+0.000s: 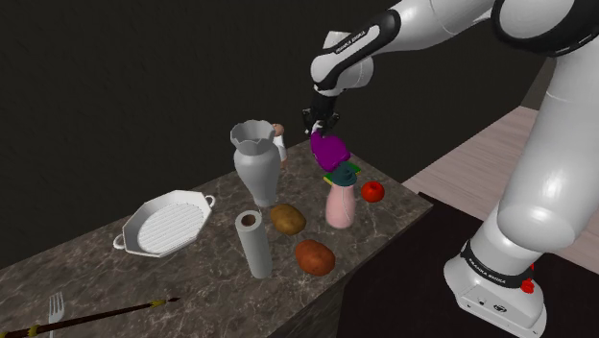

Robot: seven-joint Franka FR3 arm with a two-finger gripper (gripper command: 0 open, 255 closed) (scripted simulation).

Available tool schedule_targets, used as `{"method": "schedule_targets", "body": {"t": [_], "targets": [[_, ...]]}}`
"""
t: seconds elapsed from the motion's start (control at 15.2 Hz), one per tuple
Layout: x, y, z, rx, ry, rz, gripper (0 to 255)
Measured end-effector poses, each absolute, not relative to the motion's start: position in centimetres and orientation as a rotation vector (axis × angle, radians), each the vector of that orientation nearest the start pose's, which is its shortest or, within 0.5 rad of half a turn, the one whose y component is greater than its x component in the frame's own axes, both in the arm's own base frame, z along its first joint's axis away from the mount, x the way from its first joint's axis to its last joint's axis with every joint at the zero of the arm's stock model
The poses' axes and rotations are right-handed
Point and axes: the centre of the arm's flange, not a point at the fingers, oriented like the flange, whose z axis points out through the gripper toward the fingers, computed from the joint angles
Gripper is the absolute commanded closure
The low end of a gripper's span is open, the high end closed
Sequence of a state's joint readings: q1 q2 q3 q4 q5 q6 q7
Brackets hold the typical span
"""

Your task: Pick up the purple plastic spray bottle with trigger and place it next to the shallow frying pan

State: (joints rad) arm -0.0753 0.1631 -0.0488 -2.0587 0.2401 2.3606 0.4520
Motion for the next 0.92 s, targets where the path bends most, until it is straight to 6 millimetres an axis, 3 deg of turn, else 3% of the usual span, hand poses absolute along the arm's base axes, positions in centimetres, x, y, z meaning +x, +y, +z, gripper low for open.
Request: {"method": "schedule_targets", "body": {"t": [0.92], "targets": [[55.0, 10.8, 37.4, -2.741, 1.059, -0.177, 255]]}}
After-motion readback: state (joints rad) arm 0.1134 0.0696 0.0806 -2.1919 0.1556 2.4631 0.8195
